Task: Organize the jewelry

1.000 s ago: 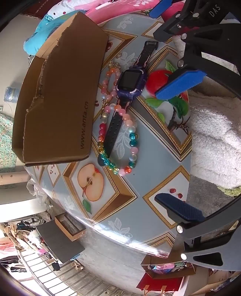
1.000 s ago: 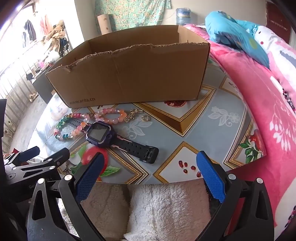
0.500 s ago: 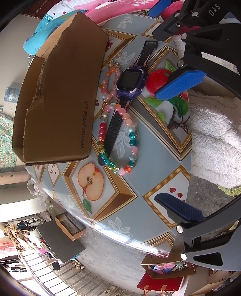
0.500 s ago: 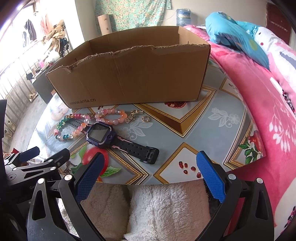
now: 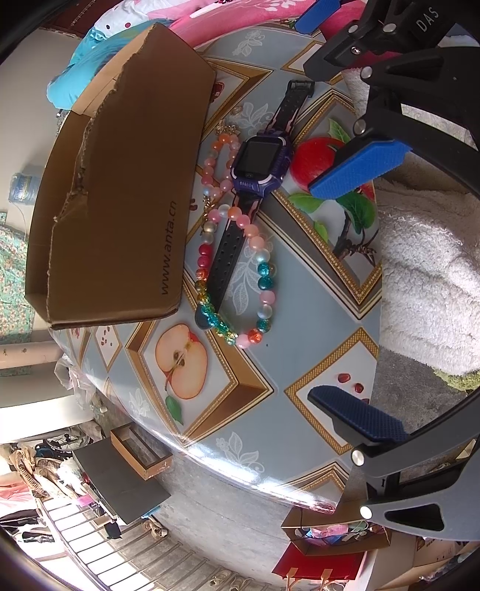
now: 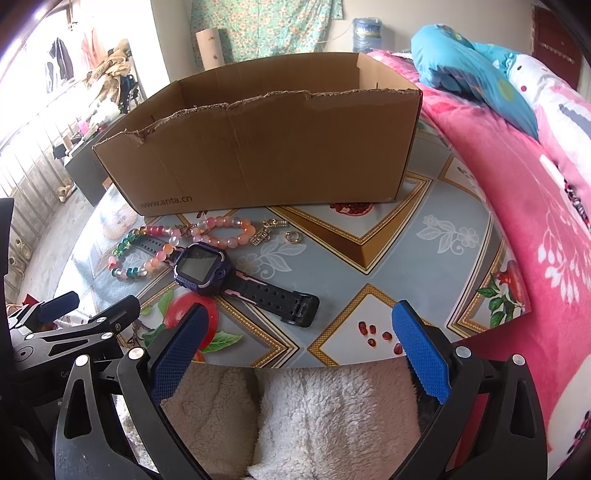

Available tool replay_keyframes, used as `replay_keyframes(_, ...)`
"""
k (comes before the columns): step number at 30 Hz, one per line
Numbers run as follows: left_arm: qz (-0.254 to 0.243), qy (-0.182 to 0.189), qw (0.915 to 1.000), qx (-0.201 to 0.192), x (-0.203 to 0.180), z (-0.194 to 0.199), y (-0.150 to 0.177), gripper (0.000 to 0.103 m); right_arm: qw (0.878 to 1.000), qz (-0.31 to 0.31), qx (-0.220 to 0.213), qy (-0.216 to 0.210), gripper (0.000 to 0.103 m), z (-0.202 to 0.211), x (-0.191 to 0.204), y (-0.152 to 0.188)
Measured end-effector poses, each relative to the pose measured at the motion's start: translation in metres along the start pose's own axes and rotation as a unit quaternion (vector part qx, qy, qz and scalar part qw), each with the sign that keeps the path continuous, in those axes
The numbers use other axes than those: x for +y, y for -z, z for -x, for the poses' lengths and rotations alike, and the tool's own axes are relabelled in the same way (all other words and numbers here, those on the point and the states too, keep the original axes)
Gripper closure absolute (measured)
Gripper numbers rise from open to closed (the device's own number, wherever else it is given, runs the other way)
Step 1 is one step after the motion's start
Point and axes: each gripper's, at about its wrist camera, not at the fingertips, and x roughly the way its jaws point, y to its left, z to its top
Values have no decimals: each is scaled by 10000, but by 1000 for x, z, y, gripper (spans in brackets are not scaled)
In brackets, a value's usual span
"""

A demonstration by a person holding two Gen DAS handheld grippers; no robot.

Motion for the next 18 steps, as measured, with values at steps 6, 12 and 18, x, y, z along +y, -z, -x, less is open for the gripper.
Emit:
replay_keyframes(6, -5, -10, 10000, -15, -1, 1, 1, 4, 10000, 0, 1, 6, 8, 0, 0, 0)
replay_keyframes(12, -12, -9, 10000, -11, -1, 1, 1, 4, 10000, 1, 5, 9, 8, 0, 0, 0)
replay_keyframes(18, -8, -6, 10000, -21, 0, 1, 1, 4, 10000, -11, 7, 9, 8, 0, 0, 0)
